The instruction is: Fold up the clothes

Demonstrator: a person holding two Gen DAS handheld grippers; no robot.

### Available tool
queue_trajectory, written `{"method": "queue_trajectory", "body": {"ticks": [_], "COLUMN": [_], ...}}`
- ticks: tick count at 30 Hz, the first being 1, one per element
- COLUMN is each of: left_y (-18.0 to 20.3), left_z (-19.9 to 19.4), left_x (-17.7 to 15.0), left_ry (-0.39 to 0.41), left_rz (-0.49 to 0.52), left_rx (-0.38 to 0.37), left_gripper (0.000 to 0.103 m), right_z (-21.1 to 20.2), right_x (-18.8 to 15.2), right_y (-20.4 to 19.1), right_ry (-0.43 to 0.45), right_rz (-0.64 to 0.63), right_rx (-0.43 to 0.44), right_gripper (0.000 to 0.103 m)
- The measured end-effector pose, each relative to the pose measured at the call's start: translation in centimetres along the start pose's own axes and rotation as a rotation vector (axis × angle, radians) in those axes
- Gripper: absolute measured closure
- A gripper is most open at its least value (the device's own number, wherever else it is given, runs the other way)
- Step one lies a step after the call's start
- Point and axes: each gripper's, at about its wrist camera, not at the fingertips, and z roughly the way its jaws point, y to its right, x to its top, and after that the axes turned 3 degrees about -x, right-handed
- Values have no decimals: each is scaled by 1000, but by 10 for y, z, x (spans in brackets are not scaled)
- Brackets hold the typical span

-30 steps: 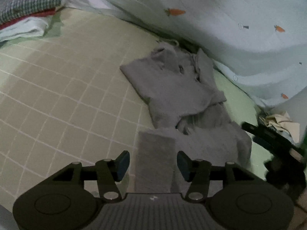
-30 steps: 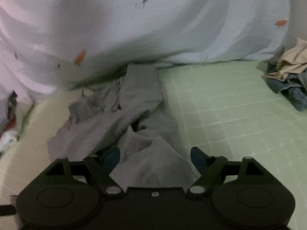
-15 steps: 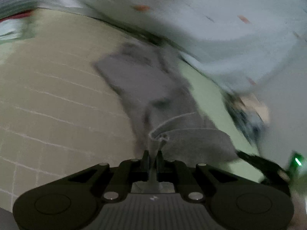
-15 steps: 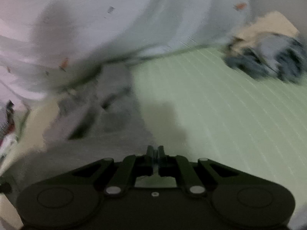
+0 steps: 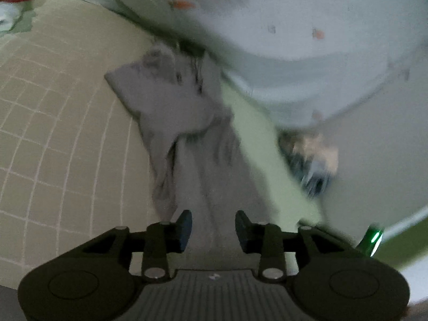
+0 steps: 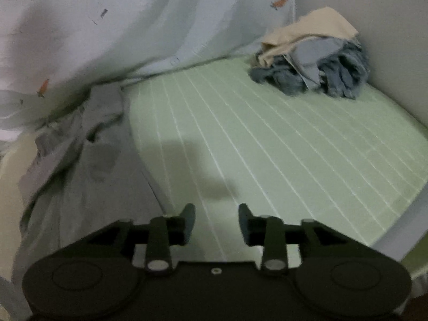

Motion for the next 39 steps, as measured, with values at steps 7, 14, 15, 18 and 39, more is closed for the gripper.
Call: {"method": "queue_trajectory", "body": {"ticks": [7,14,15,18,39], "left_y": [2,-11,-10,-11,-71], "left_z": [8,83,94,116,104], "left_x": [6,3,4,11,69], "left_ry": [36,-34,-38,-62,129], "left_rz": [13,79,109,178,177], "left_rx": [181,407,426,424,878], "left_gripper": [56,55,55,54,93], "right_z": [35,57,58,60,55], "right_x": [-4,-23,-24,-28,-43], "right_y": [-24,-42,-43,-46,-59], "right_ry": [-77,-136,-136,-122,-128], "right_rz": [-59,-122,-130,-150,-141], "right_rx": [65,20,7,-41,-49], "right_gripper": [49,31,27,15,0]}}
